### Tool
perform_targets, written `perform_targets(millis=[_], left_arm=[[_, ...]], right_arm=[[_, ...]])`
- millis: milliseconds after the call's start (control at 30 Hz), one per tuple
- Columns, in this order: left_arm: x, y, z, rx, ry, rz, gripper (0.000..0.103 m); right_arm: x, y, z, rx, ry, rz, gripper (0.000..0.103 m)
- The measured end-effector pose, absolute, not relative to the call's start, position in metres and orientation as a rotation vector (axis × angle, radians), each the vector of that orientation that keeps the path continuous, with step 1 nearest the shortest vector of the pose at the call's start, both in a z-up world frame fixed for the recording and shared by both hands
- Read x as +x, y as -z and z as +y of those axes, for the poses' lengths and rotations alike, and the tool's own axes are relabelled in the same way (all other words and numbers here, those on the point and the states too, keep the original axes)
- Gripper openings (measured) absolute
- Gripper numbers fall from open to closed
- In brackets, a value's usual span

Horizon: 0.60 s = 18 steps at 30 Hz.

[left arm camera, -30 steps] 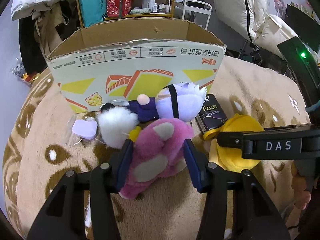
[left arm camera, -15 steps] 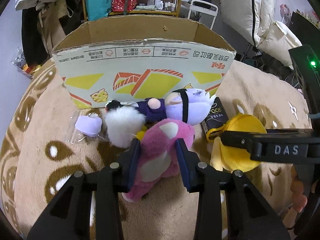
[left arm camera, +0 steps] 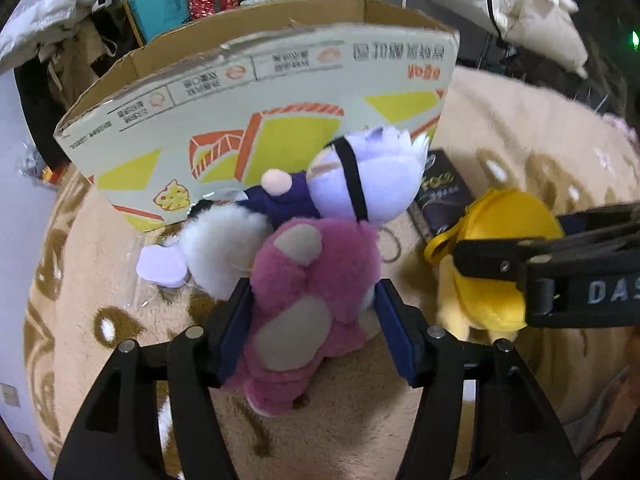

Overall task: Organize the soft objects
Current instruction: 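Grasp the yellow round plush with the right tool while the left tool grasps the pink bear plush, then lift the yellow plush and pink bear plush over the cardboard box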

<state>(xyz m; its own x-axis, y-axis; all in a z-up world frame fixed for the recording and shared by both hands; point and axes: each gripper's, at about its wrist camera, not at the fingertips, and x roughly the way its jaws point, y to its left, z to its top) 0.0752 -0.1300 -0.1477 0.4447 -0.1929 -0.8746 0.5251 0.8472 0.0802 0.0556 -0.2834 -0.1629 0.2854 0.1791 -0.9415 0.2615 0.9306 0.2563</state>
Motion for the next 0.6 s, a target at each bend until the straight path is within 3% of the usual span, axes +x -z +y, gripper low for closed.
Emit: perform_targets(millis=[200, 600], left_arm=[[0.074, 0.154, -0.142, 0.421, 0.419, 1.002, 0.065], [0.071, 0.143, -0.126, 0.358, 0.388, 0.991, 0.057]], right_arm=[[0.058, 0.167, -0.274, 0.391, 0.059, 1.297, 0.079], [0.056, 0.147, -0.27, 0.3, 0.078, 1.213, 0.076]])
